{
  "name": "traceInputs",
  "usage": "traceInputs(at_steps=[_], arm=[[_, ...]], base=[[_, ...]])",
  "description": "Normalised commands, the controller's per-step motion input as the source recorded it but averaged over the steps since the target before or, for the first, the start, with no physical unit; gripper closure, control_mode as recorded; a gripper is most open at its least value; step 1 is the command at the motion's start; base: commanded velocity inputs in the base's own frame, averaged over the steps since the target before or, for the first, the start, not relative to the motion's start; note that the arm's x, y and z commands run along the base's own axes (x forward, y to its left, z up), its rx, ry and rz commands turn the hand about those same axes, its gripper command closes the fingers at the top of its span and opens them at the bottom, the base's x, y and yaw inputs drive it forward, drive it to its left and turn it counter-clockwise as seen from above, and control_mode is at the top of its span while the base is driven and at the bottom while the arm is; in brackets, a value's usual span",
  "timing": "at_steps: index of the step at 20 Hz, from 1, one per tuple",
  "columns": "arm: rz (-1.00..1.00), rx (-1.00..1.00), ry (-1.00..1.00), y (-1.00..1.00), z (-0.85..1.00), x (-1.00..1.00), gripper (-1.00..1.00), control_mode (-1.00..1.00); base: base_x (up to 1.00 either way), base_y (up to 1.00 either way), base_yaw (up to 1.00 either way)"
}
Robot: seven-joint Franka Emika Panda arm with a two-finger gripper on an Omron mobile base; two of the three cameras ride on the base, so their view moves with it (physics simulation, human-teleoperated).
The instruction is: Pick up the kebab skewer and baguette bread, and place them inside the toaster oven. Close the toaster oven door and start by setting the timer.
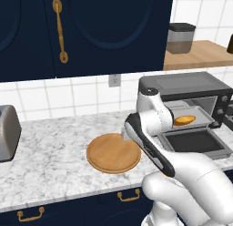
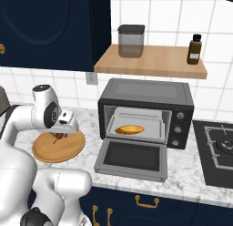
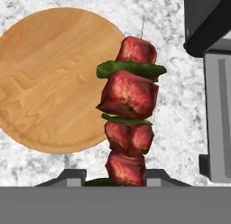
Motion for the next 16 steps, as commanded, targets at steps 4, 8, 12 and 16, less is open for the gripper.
traceInputs(at_steps=[4, 8, 12, 16], arm=[[0.15, 0.00, 0.00, -0.86, 0.27, -0.71, 1.00, -1.00], [0.09, 0.00, 0.00, -0.99, 0.35, -0.62, 1.00, -1.00], [0.09, 0.00, 0.00, -1.00, 0.43, -0.56, 1.00, -1.00], [0.07, 0.01, 0.00, -1.00, 0.42, -0.19, 1.00, -1.00]], base=[[0.00, 0.00, 0.00], [0.00, 0.00, 0.00], [0.00, 0.00, 0.00], [0.00, 0.00, 0.00]])
